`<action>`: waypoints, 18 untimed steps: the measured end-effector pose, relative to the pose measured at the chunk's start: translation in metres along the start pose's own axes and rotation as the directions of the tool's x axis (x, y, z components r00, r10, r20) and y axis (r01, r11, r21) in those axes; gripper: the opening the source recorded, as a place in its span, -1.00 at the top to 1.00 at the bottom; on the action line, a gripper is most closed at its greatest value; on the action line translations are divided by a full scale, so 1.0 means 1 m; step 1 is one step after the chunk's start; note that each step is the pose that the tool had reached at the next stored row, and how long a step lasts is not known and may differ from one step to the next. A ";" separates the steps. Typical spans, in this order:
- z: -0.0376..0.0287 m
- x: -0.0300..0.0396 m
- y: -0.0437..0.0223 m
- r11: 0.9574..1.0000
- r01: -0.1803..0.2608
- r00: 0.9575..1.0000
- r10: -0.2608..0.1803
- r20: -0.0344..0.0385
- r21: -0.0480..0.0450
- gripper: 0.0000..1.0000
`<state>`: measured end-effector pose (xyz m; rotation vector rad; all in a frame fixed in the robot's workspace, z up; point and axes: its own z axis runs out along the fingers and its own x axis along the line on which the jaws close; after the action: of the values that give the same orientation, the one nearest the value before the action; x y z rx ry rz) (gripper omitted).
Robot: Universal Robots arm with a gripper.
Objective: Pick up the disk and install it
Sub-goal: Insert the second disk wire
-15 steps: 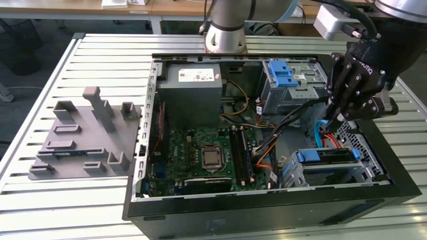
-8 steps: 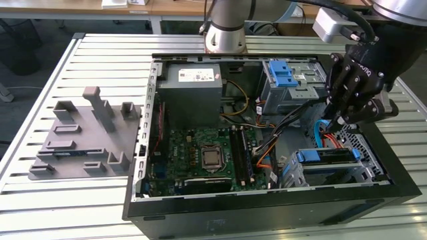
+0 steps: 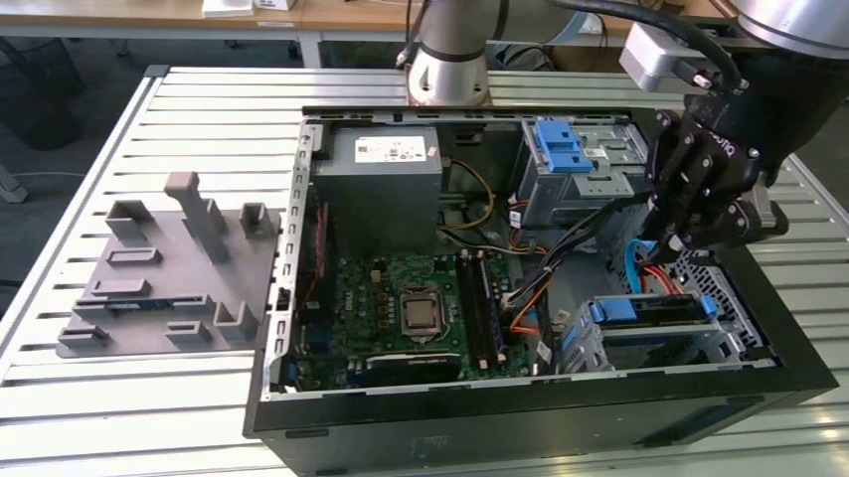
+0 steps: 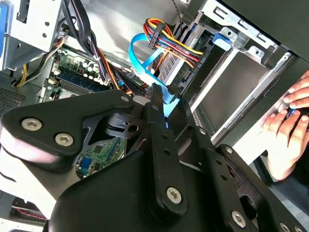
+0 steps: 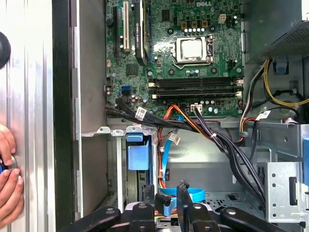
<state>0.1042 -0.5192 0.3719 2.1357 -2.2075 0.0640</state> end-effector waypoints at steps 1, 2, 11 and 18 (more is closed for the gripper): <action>0.0000 0.0000 0.0000 1.000 0.000 1.000 0.000 0.000 0.000 0.36; 0.0001 0.0000 0.0000 1.000 0.000 1.000 0.000 0.000 0.000 0.36; 0.0020 -0.0002 -0.0001 1.000 0.000 1.000 0.000 -0.004 0.000 0.51; 0.0027 -0.0002 -0.0001 1.000 0.000 1.000 0.000 -0.004 0.000 0.69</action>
<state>0.1042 -0.5192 0.3692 2.1337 -2.2054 0.0683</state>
